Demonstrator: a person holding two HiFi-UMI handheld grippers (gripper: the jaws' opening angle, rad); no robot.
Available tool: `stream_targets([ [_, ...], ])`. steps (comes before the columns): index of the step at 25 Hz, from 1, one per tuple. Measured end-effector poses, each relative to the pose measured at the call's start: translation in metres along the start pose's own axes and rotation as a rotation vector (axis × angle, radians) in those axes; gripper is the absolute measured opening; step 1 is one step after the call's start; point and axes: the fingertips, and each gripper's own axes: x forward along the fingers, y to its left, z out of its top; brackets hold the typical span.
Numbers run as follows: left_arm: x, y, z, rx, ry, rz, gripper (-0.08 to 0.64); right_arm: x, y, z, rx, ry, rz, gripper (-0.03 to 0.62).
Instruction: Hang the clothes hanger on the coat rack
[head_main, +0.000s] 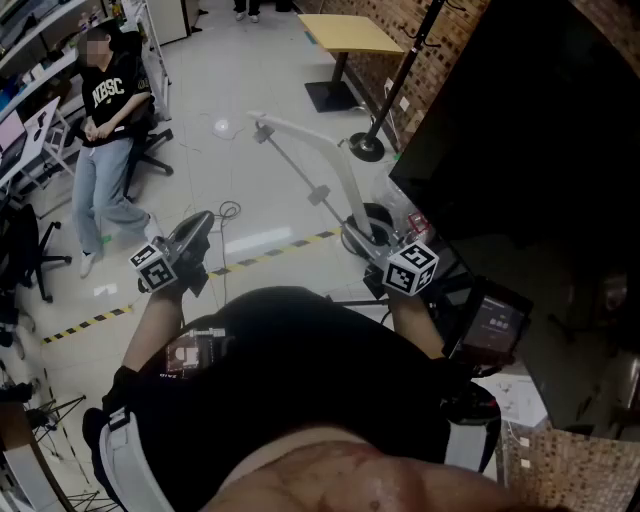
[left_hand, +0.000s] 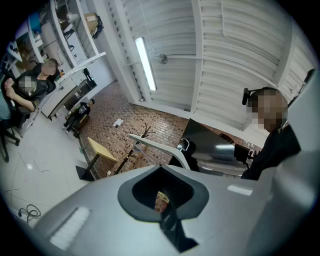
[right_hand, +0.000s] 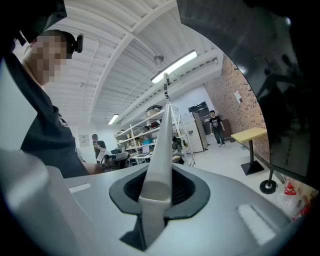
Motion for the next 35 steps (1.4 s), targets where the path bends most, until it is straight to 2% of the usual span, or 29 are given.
stream_targets([
  [4,0.006,0.014,-0.003,0.004,-0.002,-0.009,0.002,0.009,-0.012,-0.005,0.004,-0.018,-0.010,0.081],
  [10,0.027,0.092,-0.012,-0.005,-0.002,-0.042,0.002,0.066,-0.051,-0.023,0.004,-0.028,-0.026,0.081],
  [12,0.036,0.122,0.011,0.000,0.006,-0.070,0.002,0.099,-0.059,-0.007,0.006,-0.033,-0.034,0.081],
  [16,0.050,0.178,0.091,0.010,0.035,-0.106,0.002,0.179,-0.067,0.051,0.059,-0.061,-0.066,0.080],
  [20,0.056,0.227,0.130,0.049,0.071,-0.130,0.002,0.234,-0.095,0.075,0.080,-0.094,-0.112,0.080],
  [23,0.066,0.262,0.156,0.056,0.069,-0.113,0.001,0.267,-0.122,0.097,0.081,-0.101,-0.127,0.080],
  [30,0.104,0.305,0.176,0.070,0.043,-0.062,0.002,0.303,-0.196,0.121,0.069,-0.090,-0.111,0.080],
  [33,0.125,0.322,0.182,0.087,0.035,-0.037,0.002,0.335,-0.234,0.132,0.063,-0.087,-0.071,0.080],
  [35,0.135,0.336,0.189,0.108,0.028,-0.007,0.002,0.366,-0.256,0.141,0.064,-0.085,-0.015,0.080],
])
